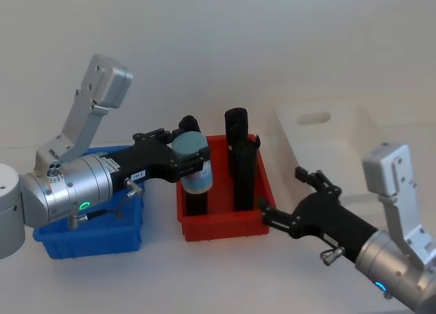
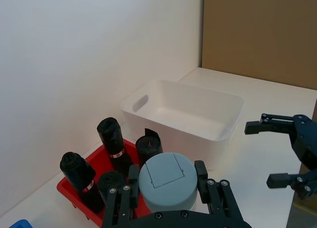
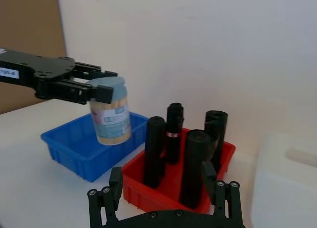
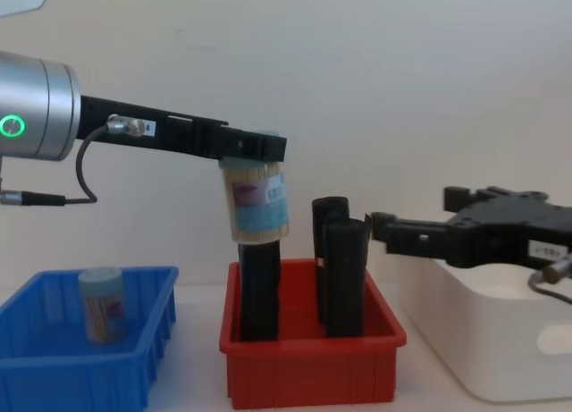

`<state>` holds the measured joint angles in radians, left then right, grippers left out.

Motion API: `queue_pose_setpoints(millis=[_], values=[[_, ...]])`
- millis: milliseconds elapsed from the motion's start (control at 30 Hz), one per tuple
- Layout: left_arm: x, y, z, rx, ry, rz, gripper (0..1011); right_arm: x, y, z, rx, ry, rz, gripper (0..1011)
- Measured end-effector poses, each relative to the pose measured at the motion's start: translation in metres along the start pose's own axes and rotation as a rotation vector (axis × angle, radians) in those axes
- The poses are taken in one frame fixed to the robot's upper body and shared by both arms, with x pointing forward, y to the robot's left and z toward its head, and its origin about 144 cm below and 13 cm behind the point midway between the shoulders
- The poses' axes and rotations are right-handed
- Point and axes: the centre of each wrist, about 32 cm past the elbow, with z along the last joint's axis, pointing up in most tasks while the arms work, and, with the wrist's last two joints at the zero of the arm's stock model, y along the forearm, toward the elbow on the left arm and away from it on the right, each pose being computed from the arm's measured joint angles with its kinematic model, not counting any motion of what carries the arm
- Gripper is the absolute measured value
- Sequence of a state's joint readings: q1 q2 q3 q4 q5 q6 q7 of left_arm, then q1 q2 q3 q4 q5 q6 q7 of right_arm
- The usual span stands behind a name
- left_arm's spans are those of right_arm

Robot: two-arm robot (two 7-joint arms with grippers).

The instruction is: Pick the cotton swabs from the blue box and place them into the white box.

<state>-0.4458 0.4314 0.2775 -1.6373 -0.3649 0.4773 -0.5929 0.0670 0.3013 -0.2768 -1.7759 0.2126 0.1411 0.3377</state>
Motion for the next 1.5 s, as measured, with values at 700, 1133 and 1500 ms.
queue_pose_setpoints(millis=[700,1133,1500], values=[[0.0,0.0,0.0,0.0,0.0,-0.003,673,-0.008,0.065,0.021,-0.072,-0.046,0.271,1002],[0.0,0.0,0.0,0.0,-0.001,-0.002,673,-0.011,0.093,0.028,-0.102,-0.066,0.288,1002],[0.0,0.0,0.0,0.0,0.0,-0.003,673,-0.014,0.105,0.03,-0.109,-0.075,0.278,1002]])
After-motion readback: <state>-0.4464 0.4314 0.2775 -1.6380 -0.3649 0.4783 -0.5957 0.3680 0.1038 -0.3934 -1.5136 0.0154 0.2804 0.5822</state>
